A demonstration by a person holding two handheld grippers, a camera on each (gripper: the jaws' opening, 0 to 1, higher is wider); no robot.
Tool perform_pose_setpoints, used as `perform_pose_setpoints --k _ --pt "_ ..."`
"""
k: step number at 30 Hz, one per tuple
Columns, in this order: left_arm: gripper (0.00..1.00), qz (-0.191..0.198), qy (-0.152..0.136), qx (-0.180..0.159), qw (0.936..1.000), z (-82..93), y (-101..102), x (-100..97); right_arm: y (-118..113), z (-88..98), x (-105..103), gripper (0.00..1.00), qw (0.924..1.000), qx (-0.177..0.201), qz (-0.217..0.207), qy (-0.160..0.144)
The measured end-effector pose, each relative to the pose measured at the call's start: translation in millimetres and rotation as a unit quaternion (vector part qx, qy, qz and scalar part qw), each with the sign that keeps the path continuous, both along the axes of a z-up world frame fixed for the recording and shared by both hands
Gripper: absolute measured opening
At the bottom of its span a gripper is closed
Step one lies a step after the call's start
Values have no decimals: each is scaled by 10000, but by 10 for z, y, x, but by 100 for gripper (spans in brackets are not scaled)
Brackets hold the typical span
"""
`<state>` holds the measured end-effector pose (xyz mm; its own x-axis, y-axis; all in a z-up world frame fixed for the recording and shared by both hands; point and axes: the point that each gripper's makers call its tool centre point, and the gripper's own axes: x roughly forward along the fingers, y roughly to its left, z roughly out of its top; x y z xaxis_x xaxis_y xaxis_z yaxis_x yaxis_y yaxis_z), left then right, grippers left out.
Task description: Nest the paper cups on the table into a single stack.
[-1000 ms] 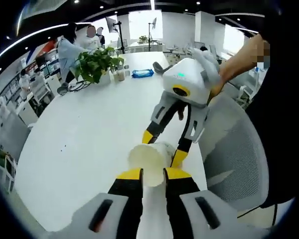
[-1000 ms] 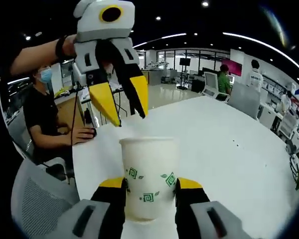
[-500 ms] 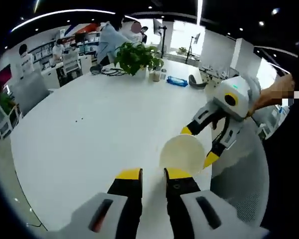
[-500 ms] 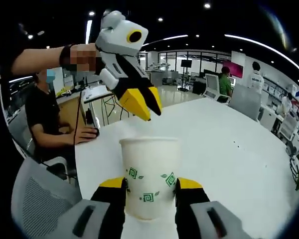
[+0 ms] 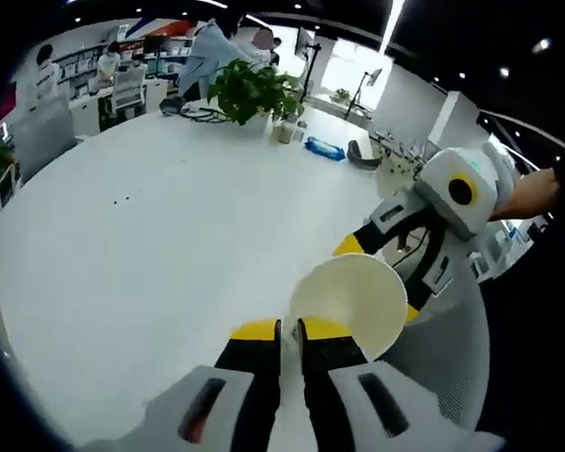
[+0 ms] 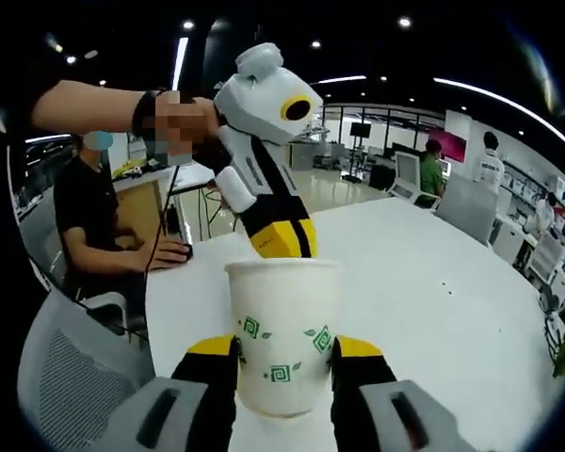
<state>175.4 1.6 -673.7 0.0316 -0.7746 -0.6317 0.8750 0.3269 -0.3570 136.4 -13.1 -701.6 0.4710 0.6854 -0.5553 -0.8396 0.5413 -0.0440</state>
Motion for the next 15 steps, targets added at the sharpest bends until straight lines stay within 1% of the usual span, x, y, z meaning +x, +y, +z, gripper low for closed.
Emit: perform_pose_setpoints --k 2,5,8,9,10,11,15 --pt "0 -6 -14 34 10000 -9 -1 16 -10 -18 6 37 10000 -2 -13 8" --pt "0 -51 -18 142 9999 -57 2 30 -15 -95 38 37 10000 -28 -14 57" --pt "0 -95 -62 257 9996 -102 -2 31 -1 -111 -6 38 9999 -95 3 118" --pt "0 -104 -74 270 9996 -106 -8 30 -14 -181 23 38 9998 -147 12 141" --pt "0 -103 -81 280 9995 -107 -12 31 -22 -198 16 38 9997 -208 28 135" --pt "0 -120 -113 301 9994 -97 -25 11 -23 -162 -22 38 9996 -241 36 136" --pt "0 -183 -306 397 9986 -54 -54 26 -66 -198 6 38 9995 -262 -17 176"
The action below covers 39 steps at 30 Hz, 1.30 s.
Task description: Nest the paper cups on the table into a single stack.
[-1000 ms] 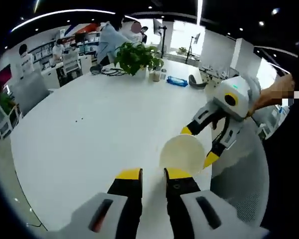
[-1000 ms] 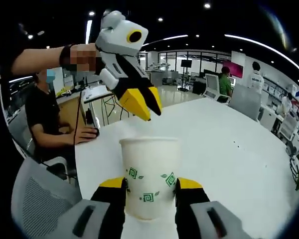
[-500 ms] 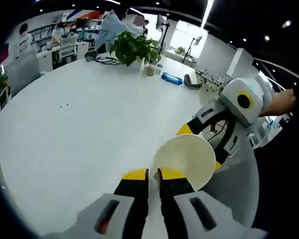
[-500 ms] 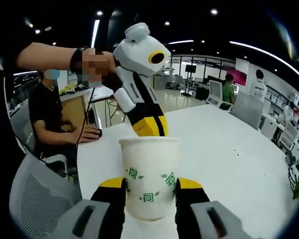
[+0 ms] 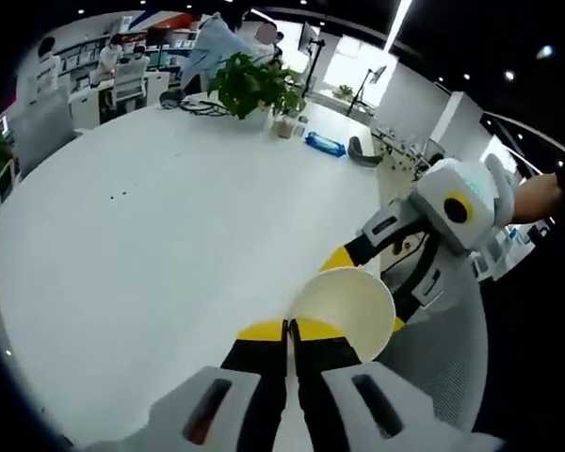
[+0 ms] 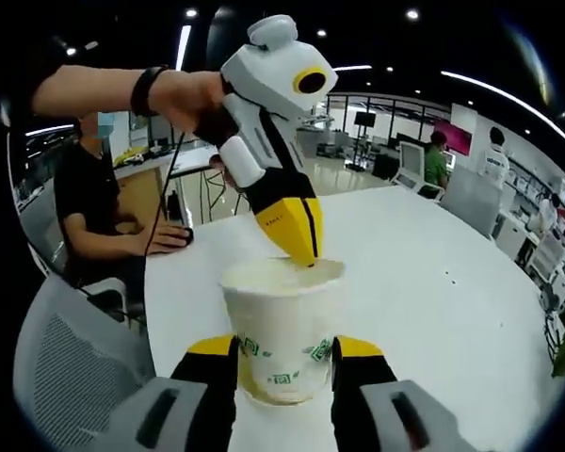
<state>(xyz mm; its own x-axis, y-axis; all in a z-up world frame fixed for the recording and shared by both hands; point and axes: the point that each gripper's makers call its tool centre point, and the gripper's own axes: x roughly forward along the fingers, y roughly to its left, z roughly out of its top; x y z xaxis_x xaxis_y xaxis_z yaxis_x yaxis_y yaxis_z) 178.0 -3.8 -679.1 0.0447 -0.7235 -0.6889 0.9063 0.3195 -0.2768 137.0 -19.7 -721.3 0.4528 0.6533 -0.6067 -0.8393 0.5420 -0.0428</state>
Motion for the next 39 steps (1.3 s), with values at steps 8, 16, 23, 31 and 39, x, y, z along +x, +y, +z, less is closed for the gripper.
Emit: perform_pose_setpoints --k 8,16,23,31,39 --pt "0 -179 -135 223 9995 -30 -45 -23 -44 -80 -60 38 9999 -69 -26 114" --pt "0 -418 -194 450 9979 -196 -128 -68 -161 -123 -60 39 9998 -89 -68 175" --pt "0 -435 -167 476 9978 -247 -162 -113 -255 -126 -100 40 9996 -114 -164 218" --pt "0 -443 -146 506 9976 -295 -187 -116 -285 -138 -116 40 9994 -120 -194 259" --pt "0 -353 -100 497 9981 -369 -182 -114 -306 -155 -149 40 9992 -120 -239 288"
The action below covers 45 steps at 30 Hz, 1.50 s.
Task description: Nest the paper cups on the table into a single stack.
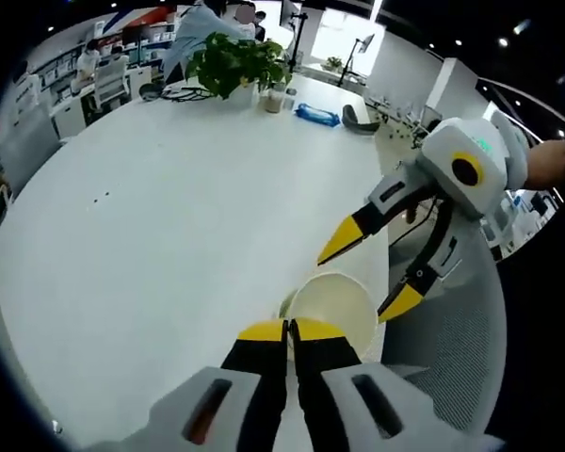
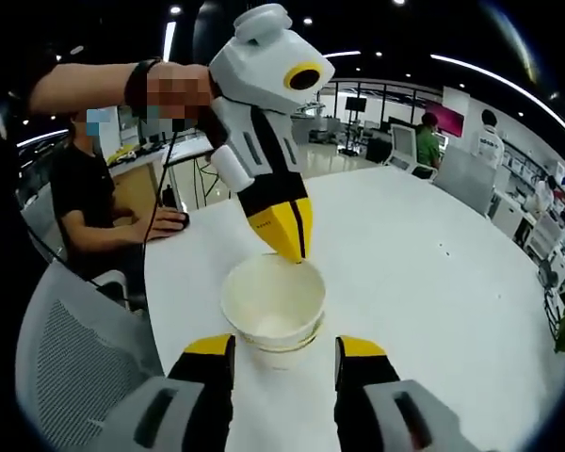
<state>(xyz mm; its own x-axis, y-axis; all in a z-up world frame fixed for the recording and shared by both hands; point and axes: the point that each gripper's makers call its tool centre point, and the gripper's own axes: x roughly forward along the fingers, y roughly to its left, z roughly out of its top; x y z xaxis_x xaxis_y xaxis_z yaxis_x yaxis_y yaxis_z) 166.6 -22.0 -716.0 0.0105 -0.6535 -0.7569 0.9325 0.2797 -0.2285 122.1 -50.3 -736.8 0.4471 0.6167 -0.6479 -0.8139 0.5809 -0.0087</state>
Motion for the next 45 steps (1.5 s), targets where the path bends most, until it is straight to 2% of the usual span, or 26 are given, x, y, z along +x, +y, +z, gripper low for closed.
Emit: perform_pose_setpoints --k 2,5,10,18,25,27,32,38,45 --pt "0 25 13 3 10000 -5 7 -29 8 43 -44 40 10000 -4 -5 15" --pt "0 7 23 59 10000 -51 27 -65 -5 -40 13 41 10000 19 -35 30" --pt "0 45 48 75 10000 -101 35 -48 1 -14 -53 41 10000 4 -27 60" --pt "0 18 19 119 9999 -97 40 -125 8 -109 -43 41 9999 22 -44 110" --pt "0 -20 -26 137 9999 -148 37 -76 -20 -146 -56 41 9999 35 -51 148" --pt "0 -22 -14 136 9999 -169 31 -67 -4 -54 -113 41 9999 35 -58 146" --pt "0 -38 -7 134 9999 -195 21 -74 -10 -61 -113 41 9998 51 -84 161" --pt "0 -36 -10 133 9999 -218 27 -59 -37 -162 -100 41 9997 41 -90 205" --pt "15 -72 -54 -11 10000 -131 28 -70 -12 -149 -126 43 9996 89 -127 243"
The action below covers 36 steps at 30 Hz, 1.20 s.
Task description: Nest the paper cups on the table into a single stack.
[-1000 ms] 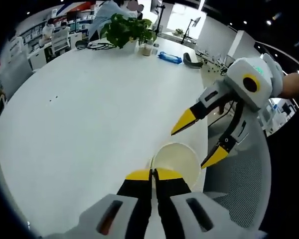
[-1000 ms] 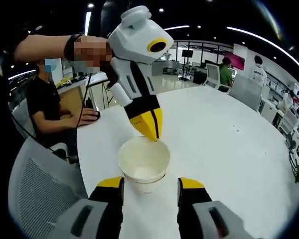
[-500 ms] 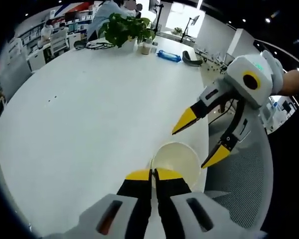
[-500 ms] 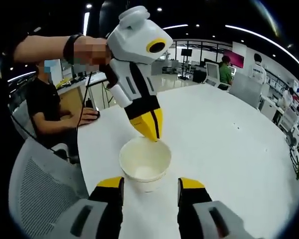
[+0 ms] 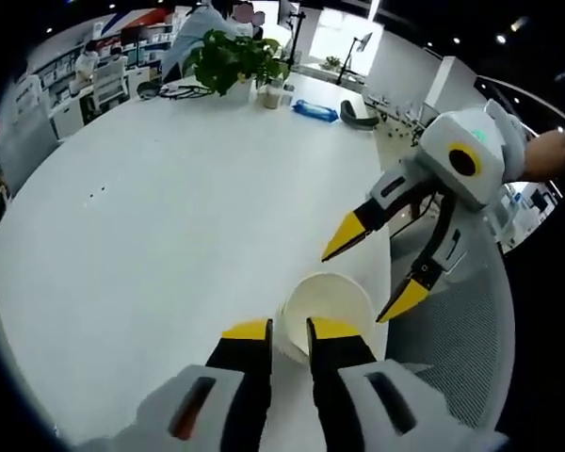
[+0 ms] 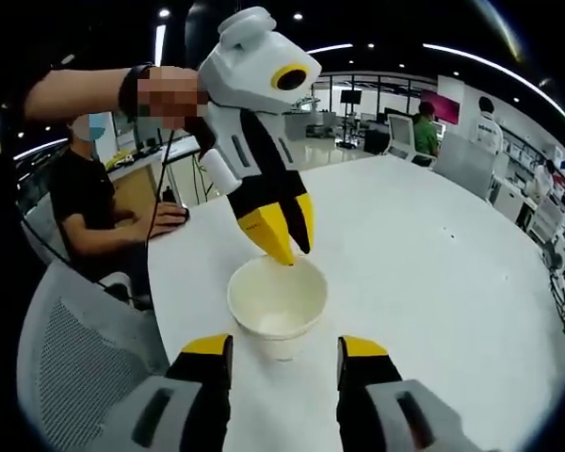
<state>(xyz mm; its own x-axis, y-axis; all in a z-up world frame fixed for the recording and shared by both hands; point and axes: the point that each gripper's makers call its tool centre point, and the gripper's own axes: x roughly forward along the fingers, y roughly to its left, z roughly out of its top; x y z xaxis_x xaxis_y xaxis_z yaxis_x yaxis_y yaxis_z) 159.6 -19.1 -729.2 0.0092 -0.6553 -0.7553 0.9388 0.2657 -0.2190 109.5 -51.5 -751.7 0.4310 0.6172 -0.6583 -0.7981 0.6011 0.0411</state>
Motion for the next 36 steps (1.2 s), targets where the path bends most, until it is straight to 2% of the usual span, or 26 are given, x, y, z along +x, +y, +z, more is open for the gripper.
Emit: perform_pose_setpoints --k 7,9,11,14,18,22,28,31,36 --pt "19 127 -194 -108 9997 142 84 46 49 -54 -6 46 10000 12 18 51" --pt "21 137 -252 -193 9994 128 91 80 58 -91 10 48 10000 21 28 55" --pt "23 279 -367 -346 9983 174 132 61 72 -136 -5 51 10000 30 39 75" --pt "28 226 -642 -475 9965 192 223 68 68 -157 -15 52 9999 54 5 95" --pt "35 103 -825 -283 9961 67 356 3 59 -158 -10 51 9998 136 -74 122" --pt "36 123 -686 -283 9972 -54 437 -137 35 -196 35 50 9997 140 -93 149" --pt "37 -145 -654 -201 9975 -250 357 -396 74 -146 49 49 9998 132 1 133" --pt "37 -204 -713 -165 9971 -346 316 -392 76 -193 77 48 9998 118 53 154" --pt "37 -157 -727 -253 9969 -348 229 -393 93 -169 78 47 9998 72 118 144"
